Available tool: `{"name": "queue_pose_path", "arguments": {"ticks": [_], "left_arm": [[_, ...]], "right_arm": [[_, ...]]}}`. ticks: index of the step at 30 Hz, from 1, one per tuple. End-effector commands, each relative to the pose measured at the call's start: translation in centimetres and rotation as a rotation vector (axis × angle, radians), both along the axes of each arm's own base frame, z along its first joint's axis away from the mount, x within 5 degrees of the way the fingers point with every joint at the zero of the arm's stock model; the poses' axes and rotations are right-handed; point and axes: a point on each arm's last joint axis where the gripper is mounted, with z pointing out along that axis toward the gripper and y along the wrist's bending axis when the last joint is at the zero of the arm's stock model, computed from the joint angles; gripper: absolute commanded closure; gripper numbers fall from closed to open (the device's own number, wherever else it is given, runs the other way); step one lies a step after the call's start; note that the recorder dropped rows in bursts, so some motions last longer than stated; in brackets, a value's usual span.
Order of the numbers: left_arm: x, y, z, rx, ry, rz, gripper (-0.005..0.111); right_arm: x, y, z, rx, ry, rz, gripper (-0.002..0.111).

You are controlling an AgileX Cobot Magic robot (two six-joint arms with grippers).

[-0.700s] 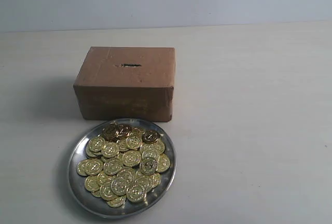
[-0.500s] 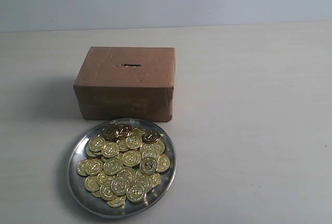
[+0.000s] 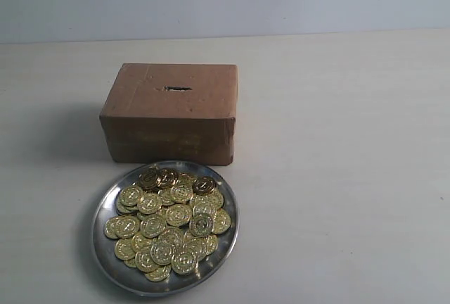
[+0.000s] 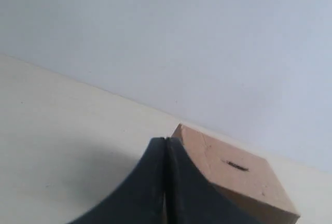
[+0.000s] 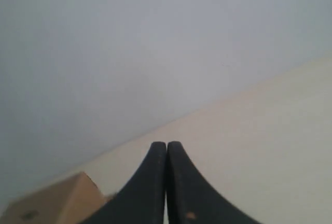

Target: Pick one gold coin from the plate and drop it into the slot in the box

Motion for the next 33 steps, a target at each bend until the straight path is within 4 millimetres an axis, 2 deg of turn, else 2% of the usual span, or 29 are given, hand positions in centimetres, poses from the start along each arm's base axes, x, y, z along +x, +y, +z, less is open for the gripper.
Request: {"name": "queue_pose_path", "arguments": {"ticks": [1, 5, 10, 13, 16, 19, 22, 25, 28, 33], "left_arm": [[0.0, 0.3, 0.5, -0.082, -0.047, 0.027, 0.107], [0.0, 0.1, 0.3, -0.102, -0.021, 0.01, 0.107], [-0.1, 0.0, 0.3, -0.168, -0.001, -0.002, 0.107], [-0.4, -0.8, 0.2, -0.146, 0.074, -0.087, 0.107], [-0.7, -1.6, 2.3, -0.068, 0.079, -0.192, 0.107], [-0.4, -2.6, 5.0, 0.092, 0.071, -0.315, 0.107], [1.1, -3.7, 7.7, 0.253, 0.091, -0.443, 0.107], [4.1, -4.9, 9.5, 0.291, 0.21, -0.564, 0.107], [7.6, -5.5, 10.3, 0.313, 0.3, -0.617, 0.107], [13.2, -6.9, 9.8, 0.491, 0.349, -0.746, 0.107]], "right_arm": [[0.0, -0.1, 0.4, 0.224, -0.041, -0.01, 0.108], [0.0, 0.0, 0.3, 0.302, -0.025, 0.001, 0.108], [-0.1, 0.4, 0.1, 0.305, 0.03, 0.04, 0.108], [-0.9, 1.3, 2.4, 0.24, 0.069, 0.143, 0.108], [-1.4, 2.1, 5.6, 0.099, 0.097, 0.23, 0.108], [-0.4, 2.7, 8.9, -0.057, 0.169, 0.31, 0.108], [2.3, 3.2, 10.9, -0.186, 0.291, 0.393, 0.108], [6.1, 3.8, 11.3, -0.281, 0.439, 0.492, 0.108], [9.5, 4.4, 10.4, -0.311, 0.569, 0.602, 0.108], [13.4, 6.9, 7.7, -0.35, 0.683, 0.809, 0.108]]}}
